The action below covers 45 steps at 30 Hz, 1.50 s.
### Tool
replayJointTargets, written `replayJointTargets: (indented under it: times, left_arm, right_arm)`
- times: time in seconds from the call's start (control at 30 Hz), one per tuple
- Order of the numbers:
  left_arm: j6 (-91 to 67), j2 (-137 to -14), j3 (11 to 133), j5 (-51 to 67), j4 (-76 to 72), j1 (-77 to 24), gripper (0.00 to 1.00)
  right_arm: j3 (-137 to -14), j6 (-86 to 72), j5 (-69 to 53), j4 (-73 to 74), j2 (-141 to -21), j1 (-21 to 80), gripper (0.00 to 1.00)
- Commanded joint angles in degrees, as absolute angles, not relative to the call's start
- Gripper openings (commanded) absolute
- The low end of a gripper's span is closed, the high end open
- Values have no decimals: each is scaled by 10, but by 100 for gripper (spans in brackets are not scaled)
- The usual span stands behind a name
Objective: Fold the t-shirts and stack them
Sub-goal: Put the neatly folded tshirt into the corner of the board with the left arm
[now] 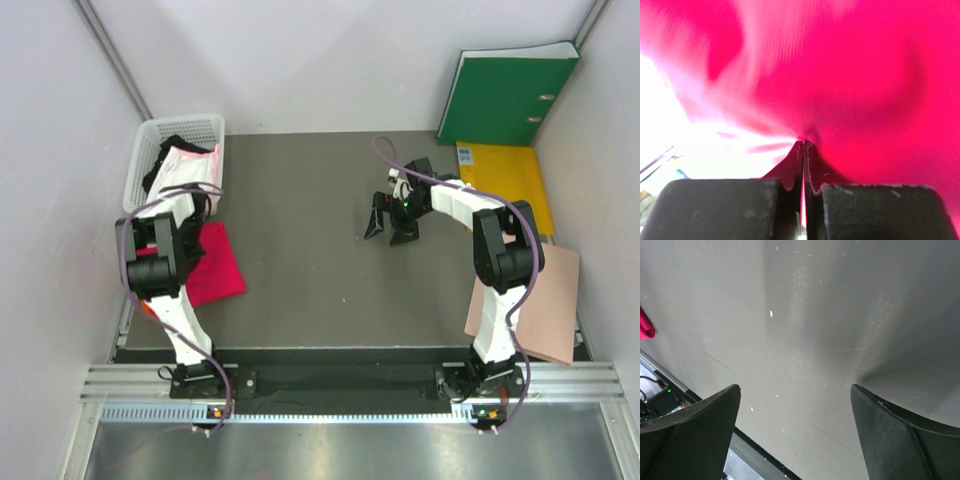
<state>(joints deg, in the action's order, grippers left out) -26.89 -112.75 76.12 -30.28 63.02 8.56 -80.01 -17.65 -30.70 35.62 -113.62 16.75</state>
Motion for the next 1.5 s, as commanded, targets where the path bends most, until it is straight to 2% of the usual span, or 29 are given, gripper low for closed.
replayJointTargets:
  times: [0.0,0.17,0.23,0.3,0.4,0.63,0.83,1.33,1.47]
  left_arm:
    - [-304,-975,749,-205,552,55,0]
    - [-319,-812,713,-141,497,26,0]
    - [-320,-801,698,-107,482,11,0]
    - [-319,-817,693,-59,470,2,0]
    - [-316,-866,677,-26,448,-48,0]
    - [-323,-980,641,29,392,-88,0]
    - [-325,-1012,634,-17,418,-91,0]
    - [-374,-976,600,-211,628,-78,0]
    - [-374,-963,587,-228,656,-51,0]
  right_arm:
    - [-803,-177,-308,343,-1105,169,91]
    - [-795,-181,-316,333,-1107,169,91]
    - [-795,-181,-317,332,-1108,169,91]
    - [-796,-181,-318,331,-1111,169,91]
    - [-797,-182,-321,330,-1111,169,91]
    - [-787,-184,-319,320,-1096,168,91]
    - [-772,-183,-319,314,-1087,164,91]
    - [-787,-182,-333,316,-1098,145,91]
    - [-795,-181,-339,316,-1104,142,91]
